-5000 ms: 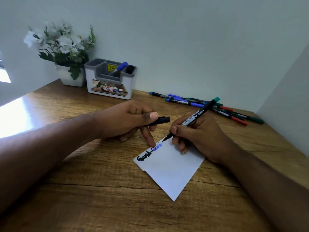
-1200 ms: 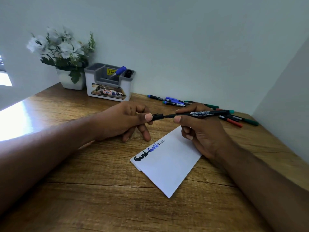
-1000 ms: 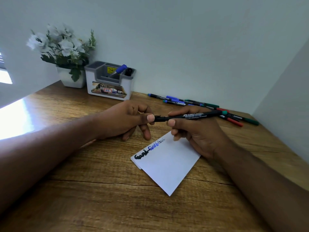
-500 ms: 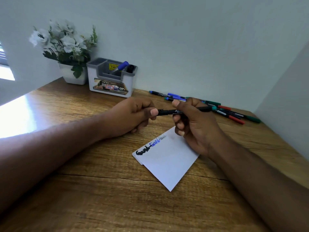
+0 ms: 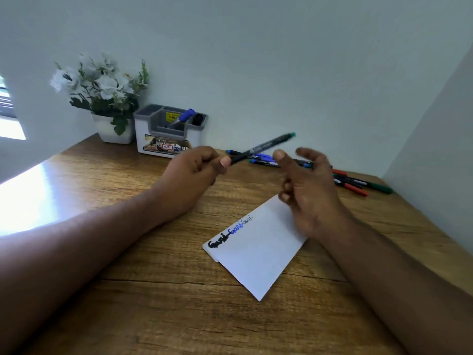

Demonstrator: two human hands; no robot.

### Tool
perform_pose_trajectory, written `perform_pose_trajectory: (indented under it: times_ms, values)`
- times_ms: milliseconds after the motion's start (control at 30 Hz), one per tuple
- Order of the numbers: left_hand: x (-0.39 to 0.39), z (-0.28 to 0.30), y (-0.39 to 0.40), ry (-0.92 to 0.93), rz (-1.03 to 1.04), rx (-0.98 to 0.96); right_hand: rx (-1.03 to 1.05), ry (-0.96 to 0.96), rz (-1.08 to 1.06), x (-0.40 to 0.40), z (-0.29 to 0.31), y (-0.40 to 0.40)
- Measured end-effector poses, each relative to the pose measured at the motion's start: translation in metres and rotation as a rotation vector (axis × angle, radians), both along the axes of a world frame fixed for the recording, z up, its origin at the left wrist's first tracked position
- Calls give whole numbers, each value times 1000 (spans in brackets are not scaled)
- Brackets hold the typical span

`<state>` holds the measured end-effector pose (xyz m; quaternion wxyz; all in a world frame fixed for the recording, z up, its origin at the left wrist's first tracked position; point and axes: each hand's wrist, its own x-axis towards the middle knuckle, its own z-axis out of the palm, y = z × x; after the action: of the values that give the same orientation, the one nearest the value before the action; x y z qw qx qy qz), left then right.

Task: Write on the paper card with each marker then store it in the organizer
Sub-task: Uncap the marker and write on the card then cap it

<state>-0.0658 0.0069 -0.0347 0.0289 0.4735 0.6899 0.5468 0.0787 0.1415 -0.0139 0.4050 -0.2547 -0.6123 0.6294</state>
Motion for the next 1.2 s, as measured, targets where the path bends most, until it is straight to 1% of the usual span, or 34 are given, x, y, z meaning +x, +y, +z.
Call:
perform_pose_trajectory:
  times_ms: [33,67,100,133,167,200,233,300,367,433,467,500,533,567,633,700,733,800,900,1000,1067,1100,1200]
  values:
    - [-3,0,0,-22,36,46,292,-74,-103,2,2,6]
    - [-4,0,0,-44,55,76,646,-160,-166,4,3,11]
    - [-3,0,0,-63,61,95,973,-226,-181,1,2,15]
    - [-3,-1,0,-71,60,107,1222,-281,-170,-5,1,16]
    - [-1,-1,0,-70,59,118,1388,-330,-145,-13,-1,16]
    - [-1,0,-1,-71,59,134,1501,-357,-118,-23,-4,14]
    - [-1,0,-3,-86,55,154,1574,-362,-94,-33,-5,12]
    - [-7,3,-6,-152,25,186,1639,-344,-77,-51,-5,12]
    - [-16,6,-6,-260,-6,225,1634,-314,-87,-65,-1,15]
    - [-27,6,-5,-409,-33,285,1621,-280,-119,-77,7,16]
    - [-32,6,-5,-458,-24,299,1607,-259,-146,-83,11,18]
    - [-38,4,-5,-460,7,290,1568,-227,-174,-88,16,19]
    - [-44,1,-4,-424,59,257,1480,-186,-192,-94,22,23]
    - [-50,-1,-3,-375,113,212,1342,-138,-191,-100,28,26]
    - [-58,-4,-2,-300,171,103,962,-28,-108,-114,43,32]
    - [-62,-6,1,-274,172,42,627,96,-9,-129,55,34]
    - [-62,-5,2,-267,172,33,513,140,31,-139,60,35]
    - [-62,-5,2,-261,176,34,398,165,55,-157,66,34]
    - [-64,-5,3,-289,173,38,306,103,88,-183,64,34]
    - [-64,-6,3,-305,159,36,239,-102,154,-199,52,31]
    - [-65,-7,3,-288,156,23,258,-242,143,-205,46,31]
    - [-65,-7,3,-284,156,18,280,-277,132,-207,45,31]
    - [-65,-7,3,-288,158,9,319,-297,125,-210,48,30]
